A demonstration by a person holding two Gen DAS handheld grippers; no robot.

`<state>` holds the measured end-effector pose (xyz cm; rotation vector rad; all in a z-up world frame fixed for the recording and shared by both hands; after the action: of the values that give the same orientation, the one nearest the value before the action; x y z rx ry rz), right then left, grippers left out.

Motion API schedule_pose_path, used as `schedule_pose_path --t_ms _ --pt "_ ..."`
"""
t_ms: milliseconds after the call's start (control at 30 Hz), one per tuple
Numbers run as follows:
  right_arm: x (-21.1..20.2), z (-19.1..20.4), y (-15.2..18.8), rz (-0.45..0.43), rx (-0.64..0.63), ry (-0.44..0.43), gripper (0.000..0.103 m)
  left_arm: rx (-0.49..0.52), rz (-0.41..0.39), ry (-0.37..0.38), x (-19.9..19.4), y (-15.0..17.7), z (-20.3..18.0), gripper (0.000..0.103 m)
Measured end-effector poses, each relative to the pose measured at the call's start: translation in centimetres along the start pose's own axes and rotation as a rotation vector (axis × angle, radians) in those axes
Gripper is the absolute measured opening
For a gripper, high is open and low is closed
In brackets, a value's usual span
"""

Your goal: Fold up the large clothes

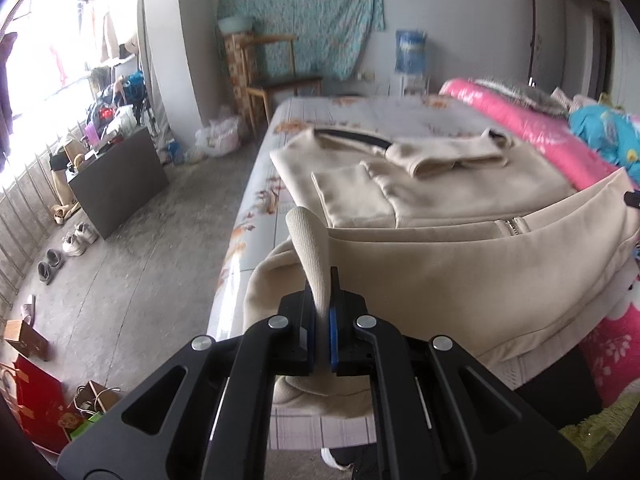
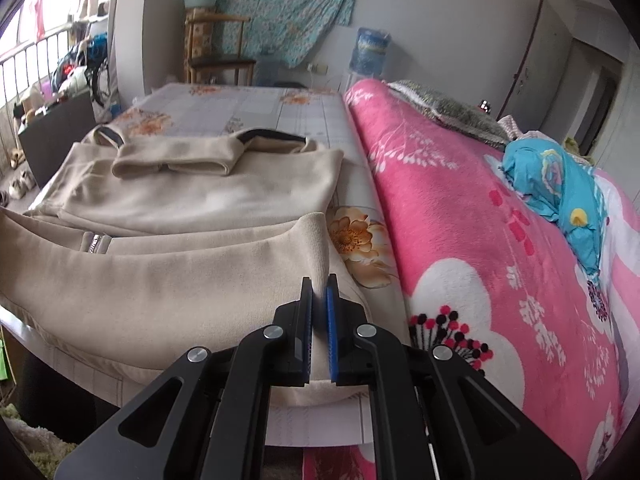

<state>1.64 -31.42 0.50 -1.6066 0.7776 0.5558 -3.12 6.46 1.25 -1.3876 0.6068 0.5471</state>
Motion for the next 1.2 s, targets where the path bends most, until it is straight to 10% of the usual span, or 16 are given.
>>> schedule_pose_path --t_ms 767,1200 --pt "-3.0 -1.5 -6.2 -0.241 0.109 -0.044 0.006 -0.071 -0.212 0.054 -3.9 -6.8 1.8 0.004" --pt "2.2 -1.3 -13.4 -0.254 0.07 -0.07 0.006 -0.064 -0.217 0.041 2.7 -14.5 2.8 0.004"
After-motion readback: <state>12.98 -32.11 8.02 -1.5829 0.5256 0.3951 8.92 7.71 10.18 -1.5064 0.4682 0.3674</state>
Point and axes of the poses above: each gripper's, at about its wrist camera, not at the fingertips, and x roughly the way its jaws point, z to its left, y to its underside, the point moved 2 cm from there along x, roughly the way its jaws point, and after that the axes turned 3 degrees about x, right-handed, at the moved point
